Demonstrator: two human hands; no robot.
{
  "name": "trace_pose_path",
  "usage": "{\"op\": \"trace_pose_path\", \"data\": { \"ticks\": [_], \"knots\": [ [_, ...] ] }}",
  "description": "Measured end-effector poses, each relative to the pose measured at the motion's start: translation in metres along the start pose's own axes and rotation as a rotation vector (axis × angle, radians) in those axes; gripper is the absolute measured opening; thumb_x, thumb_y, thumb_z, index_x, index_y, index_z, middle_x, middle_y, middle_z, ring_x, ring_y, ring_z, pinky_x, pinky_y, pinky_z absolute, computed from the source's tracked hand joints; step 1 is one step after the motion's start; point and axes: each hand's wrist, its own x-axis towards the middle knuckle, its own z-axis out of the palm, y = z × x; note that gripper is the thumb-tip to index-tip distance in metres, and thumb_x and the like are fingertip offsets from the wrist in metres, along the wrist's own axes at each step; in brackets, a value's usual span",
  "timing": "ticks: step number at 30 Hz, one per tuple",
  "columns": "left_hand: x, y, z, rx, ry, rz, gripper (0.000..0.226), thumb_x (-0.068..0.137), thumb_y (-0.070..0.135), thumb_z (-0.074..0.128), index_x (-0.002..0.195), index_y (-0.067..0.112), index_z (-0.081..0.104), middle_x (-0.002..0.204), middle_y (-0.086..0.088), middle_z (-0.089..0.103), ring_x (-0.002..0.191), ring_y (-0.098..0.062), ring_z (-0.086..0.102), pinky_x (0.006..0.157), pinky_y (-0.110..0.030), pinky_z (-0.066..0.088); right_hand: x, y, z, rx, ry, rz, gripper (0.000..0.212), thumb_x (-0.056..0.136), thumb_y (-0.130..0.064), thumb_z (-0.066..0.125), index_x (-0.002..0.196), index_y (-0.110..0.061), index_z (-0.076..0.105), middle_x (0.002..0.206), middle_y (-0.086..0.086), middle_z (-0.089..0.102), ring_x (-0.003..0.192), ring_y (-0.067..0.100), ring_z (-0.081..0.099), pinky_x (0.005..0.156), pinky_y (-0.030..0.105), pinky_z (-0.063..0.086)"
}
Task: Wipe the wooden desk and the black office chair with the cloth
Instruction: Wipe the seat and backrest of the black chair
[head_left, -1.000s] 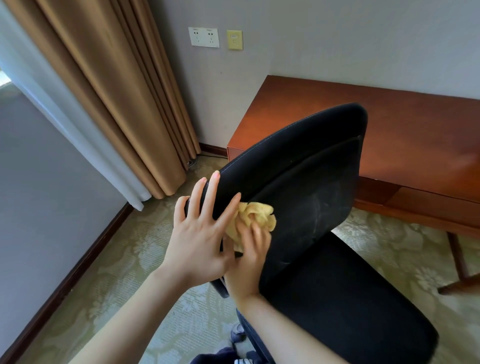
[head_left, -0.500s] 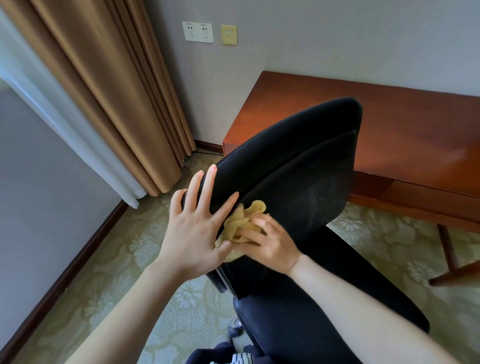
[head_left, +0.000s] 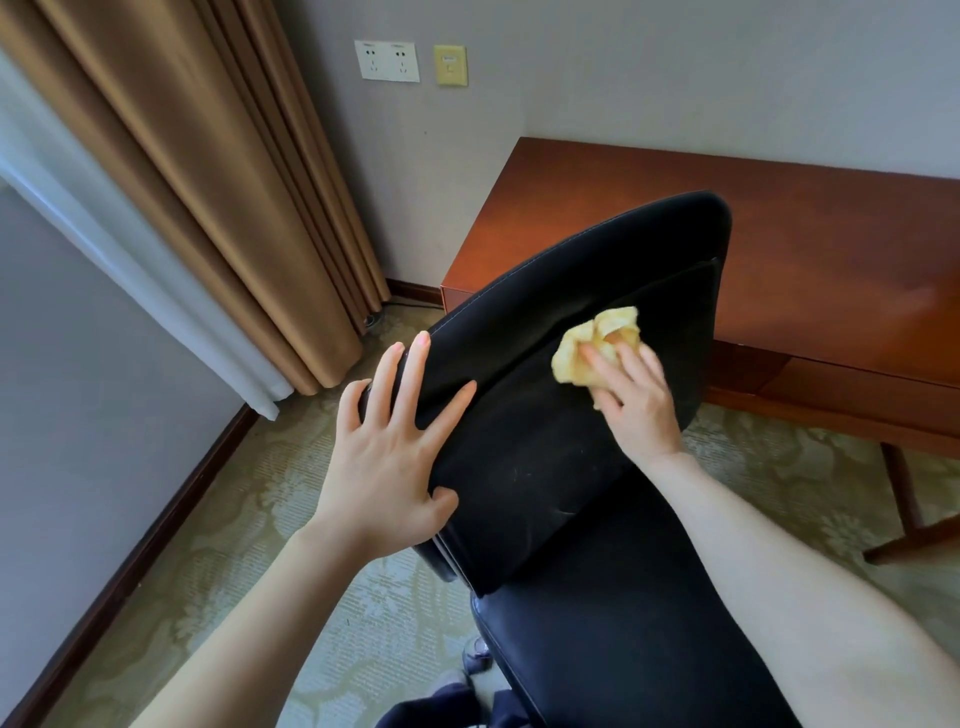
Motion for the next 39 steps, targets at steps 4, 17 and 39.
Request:
{"op": "trace_pose_path", "data": {
  "ticks": [4, 17, 39],
  "knots": [
    [0.013, -0.003, 0.000, 0.011, -0.004, 0.028, 0.094, 0.056, 0.044, 0.057, 0.146, 0.027, 0.037, 0.158, -0.023, 0.006, 0.143, -0.042, 0.009, 0.103, -0.053, 0.023, 0.023, -0.007, 0.004, 0.108, 0.132, 0.465, 0.041, 0.093, -0.013, 0.055, 0.134, -0.017, 0.053, 0.132, 0.009, 0.054, 0.124, 0.029, 0.041, 0.101, 0.033, 0.035],
    [0.034, -0.016, -0.002, -0.073, -0.082, 0.101, 0.091, 0.065, 0.043, 0.049, 0.151, 0.037, 0.018, 0.157, -0.010, -0.022, 0.145, -0.027, -0.021, 0.110, -0.038, -0.001, 0.040, -0.102, 0.033, 0.388, 0.438, 1.052, 0.039, 0.098, -0.016, 0.049, 0.137, -0.019, 0.049, 0.139, 0.002, 0.049, 0.125, 0.022, 0.049, 0.096, 0.042, 0.048],
    [0.027, -0.017, 0.003, -0.121, 0.012, 0.122, 0.078, 0.074, 0.051, 0.008, 0.150, 0.040, 0.018, 0.152, -0.008, -0.035, 0.141, -0.024, -0.031, 0.114, -0.045, 0.000, 0.005, -0.104, 0.023, 0.035, -0.148, -0.772, 0.008, 0.089, -0.008, 0.064, 0.095, -0.011, 0.060, 0.117, 0.003, 0.054, 0.110, 0.024, 0.053, 0.101, 0.038, 0.044]
  ]
}}
